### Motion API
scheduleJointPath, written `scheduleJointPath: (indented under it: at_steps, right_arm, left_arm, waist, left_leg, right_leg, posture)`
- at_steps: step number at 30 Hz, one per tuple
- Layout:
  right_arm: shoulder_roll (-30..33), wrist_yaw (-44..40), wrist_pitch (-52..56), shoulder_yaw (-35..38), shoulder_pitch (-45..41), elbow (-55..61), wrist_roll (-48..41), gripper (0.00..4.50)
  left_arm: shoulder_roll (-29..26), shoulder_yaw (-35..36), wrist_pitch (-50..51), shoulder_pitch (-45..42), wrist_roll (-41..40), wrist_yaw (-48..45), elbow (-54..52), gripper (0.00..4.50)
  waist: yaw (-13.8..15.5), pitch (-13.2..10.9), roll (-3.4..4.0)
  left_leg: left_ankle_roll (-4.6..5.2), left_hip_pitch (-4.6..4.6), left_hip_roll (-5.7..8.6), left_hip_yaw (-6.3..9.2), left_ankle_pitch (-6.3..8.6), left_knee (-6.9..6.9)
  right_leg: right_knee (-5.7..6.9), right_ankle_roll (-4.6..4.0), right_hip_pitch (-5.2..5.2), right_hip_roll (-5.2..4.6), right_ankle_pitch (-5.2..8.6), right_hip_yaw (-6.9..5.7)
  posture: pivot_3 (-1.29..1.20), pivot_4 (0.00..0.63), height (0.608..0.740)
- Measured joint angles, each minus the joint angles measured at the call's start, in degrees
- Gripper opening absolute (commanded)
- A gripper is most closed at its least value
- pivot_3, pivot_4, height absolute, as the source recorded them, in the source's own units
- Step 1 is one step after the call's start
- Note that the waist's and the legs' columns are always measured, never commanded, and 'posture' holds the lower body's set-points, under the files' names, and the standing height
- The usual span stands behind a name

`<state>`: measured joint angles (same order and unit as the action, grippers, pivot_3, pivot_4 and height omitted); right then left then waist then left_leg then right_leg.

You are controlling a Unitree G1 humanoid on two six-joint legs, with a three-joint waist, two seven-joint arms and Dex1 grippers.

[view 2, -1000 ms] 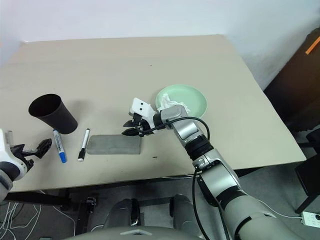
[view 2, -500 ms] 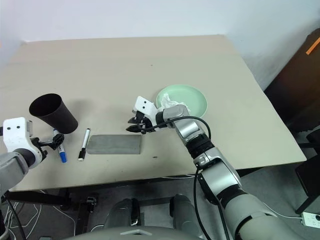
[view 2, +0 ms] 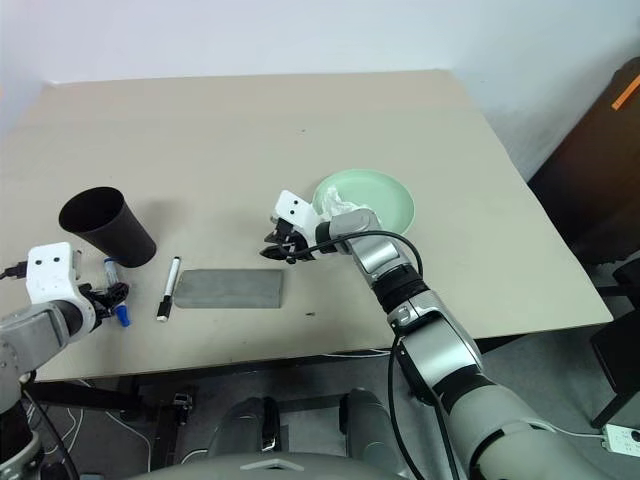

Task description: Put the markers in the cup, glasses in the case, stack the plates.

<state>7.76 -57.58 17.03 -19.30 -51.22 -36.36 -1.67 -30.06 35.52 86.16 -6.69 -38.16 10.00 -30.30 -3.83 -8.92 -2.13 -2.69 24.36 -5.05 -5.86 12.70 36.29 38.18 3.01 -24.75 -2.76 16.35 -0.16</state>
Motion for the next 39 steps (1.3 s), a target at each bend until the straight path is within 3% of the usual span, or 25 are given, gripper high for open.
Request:
scheduleJointPath:
  at_steps: [4,5,10,14,22,25,32,39]
  right_arm:
    - [0.03,0.65,-0.19,0.02,-0.32,-0.77,0.45,1.44]
    - [0.03,0.77,-0.37,0.02,-0.34,-1.11,0.5,1.44]
    - [0.14,0.93,-1.09,0.02,-0.33,-1.25,0.8,1.44]
    - [0.89,0.86,-3.2,0.05,-0.01,-0.85,1.47,1.44]
    - [1.42,-6.57,-4.28,6.19,3.82,10.62,-8.53,1.44]
    - [1.86,-10.2,-2.15,6.83,5.21,15.39,-12.88,2.04]
    - [3.26,-12.3,-1.11,6.72,8.02,20.49,-15.53,4.46]
    - [3.92,-11.68,-2.14,6.33,8.54,21.44,-15.24,4.46]
  left_arm:
    - [1.17,1.53,0.8,-0.14,2.9,-0.05,-0.71,0.4]
    - [1.51,1.67,0.87,-0.14,3.52,-0.13,-0.96,0.27]
    - [2.7,2.4,0.41,-0.26,6.55,-1.06,-1.27,0.27]
    - [2.64,3.74,-6.04,-0.18,11.93,-0.9,1.49,0.27]
    - [-4.25,4.89,-40.84,3.87,21.83,-8.98,11.25,0.27]
    - [-5.67,6.92,-50.07,2.93,22.38,-11.66,14.69,0.27]
    - [-5.38,8.55,-68.64,-1.87,19.42,-20.37,19.68,0.27]
    - [-4.25,5.74,-82.54,-4.16,11.76,-33.93,19.13,0.27]
  waist:
    - [-0.07,0.0,0.0]
    - [-0.05,0.01,-0.01]
    - [-0.12,0.01,-0.01]
    - [0.0,0.0,-0.01]
    - [0.13,0.0,-0.01]
    - [0.4,0.0,-0.01]
    - [1.33,0.0,-0.01]
    - [1.37,0.01,-0.02]
  left_leg:
    - [-0.03,-0.02,-0.01,0.02,-0.02,-0.03]
    - [-0.03,-0.02,-0.01,0.03,-0.02,-0.03]
    - [-0.04,-0.02,-0.02,0.03,-0.02,-0.02]
    - [-0.07,-0.02,-0.04,0.04,-0.04,-0.04]
    - [-0.1,0.01,-0.13,0.01,-0.02,-0.12]
    - [-0.1,0.0,-0.35,-0.01,-0.01,-0.11]
    - [-0.09,0.02,-0.38,-0.16,-0.02,-0.11]
    - [-0.07,0.02,-0.36,-0.2,-0.03,-0.06]
  right_leg:
    - [0.0,0.01,-0.01,0.02,0.0,0.0]
    - [0.01,0.01,0.0,0.02,0.0,0.0]
    - [0.03,0.02,0.0,0.03,-0.01,0.0]
    - [0.02,0.02,-0.01,0.05,-0.01,0.0]
    - [-0.01,-0.01,-0.07,-0.12,-0.01,-0.01]
    - [-0.03,-0.02,-0.07,-0.13,-0.01,-0.01]
    - [-0.07,-0.03,-0.08,-0.11,-0.02,-0.01]
    - [-0.06,-0.02,-0.07,0.17,-0.03,-0.02]
  posture:
    - [0.0,0.15,0.726]
    - [0.0,0.15,0.726]
    - [0.0,0.15,0.726]
    - [0.0,0.15,0.726]
    - [0.0,0.15,0.726]
    - [0.0,0.15,0.726]
    - [0.0,0.15,0.726]
    - [0.0,0.15,0.726]
